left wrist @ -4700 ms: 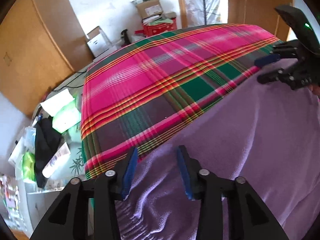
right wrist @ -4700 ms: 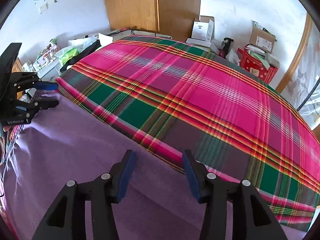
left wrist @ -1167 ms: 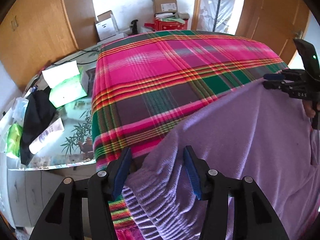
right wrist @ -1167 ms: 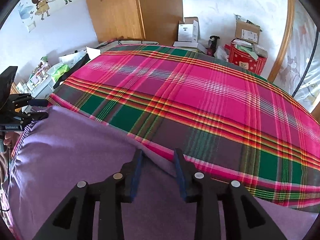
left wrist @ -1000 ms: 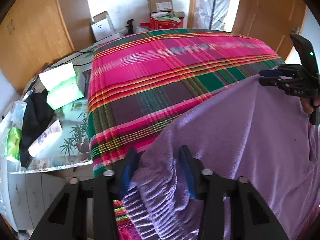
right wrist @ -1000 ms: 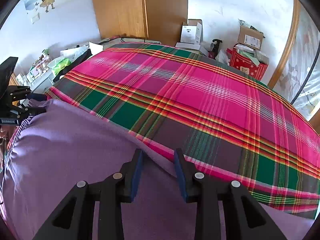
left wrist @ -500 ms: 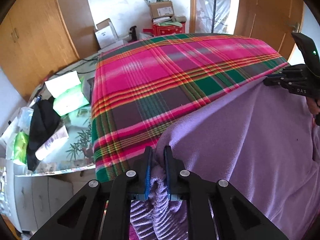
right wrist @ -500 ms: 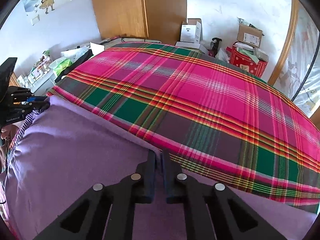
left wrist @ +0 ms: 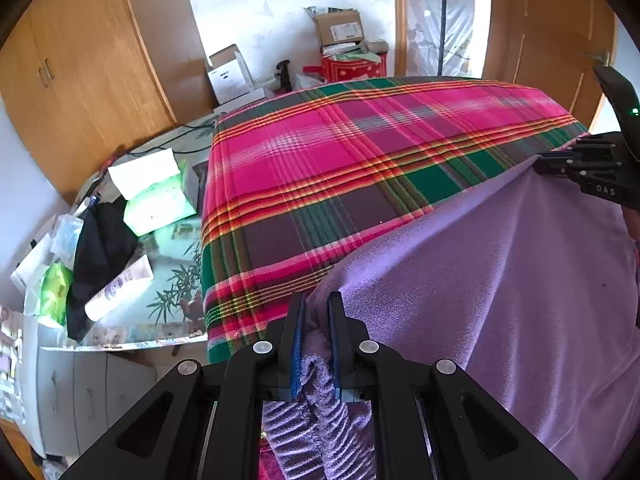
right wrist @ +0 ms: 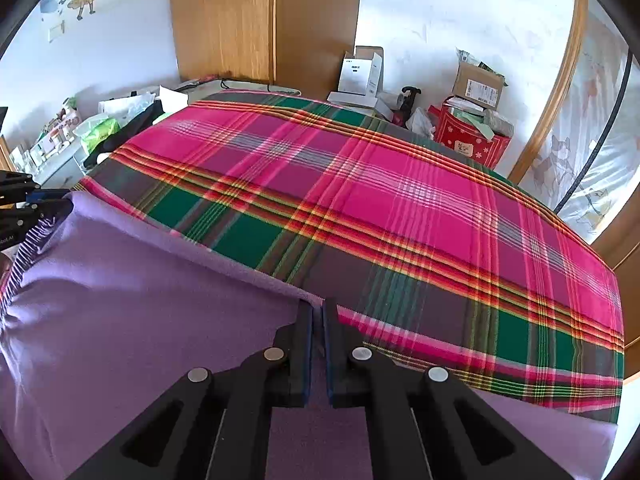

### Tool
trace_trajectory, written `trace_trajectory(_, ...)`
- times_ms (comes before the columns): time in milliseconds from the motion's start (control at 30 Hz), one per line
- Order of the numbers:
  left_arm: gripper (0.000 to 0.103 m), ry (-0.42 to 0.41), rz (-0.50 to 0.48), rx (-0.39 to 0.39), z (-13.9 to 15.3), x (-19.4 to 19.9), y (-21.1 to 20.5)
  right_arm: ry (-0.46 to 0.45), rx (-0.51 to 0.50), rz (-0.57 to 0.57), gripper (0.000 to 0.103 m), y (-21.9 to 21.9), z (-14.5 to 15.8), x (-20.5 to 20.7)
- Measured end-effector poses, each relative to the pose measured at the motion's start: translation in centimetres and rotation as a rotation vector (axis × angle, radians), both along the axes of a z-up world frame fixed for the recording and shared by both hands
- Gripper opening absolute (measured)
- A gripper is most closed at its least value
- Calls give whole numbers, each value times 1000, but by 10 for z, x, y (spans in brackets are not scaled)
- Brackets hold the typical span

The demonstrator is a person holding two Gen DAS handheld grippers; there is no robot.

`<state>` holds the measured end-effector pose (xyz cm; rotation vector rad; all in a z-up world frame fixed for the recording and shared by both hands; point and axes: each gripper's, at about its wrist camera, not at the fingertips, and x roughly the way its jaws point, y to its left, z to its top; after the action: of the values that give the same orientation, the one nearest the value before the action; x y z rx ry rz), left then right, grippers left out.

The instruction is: Fold clothes

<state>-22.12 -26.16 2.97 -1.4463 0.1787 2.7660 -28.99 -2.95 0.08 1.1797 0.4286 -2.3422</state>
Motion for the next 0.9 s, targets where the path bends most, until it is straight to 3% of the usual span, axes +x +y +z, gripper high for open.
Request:
trace_trajectory(333, 12, 63, 11, -17, 18, 17, 7, 103, -14, -6, 5, 5, 27, 29)
trace_trajectory(900, 12, 188, -14, -81, 70, 89, 37, 222, -60, -26, 5, 29, 79, 117)
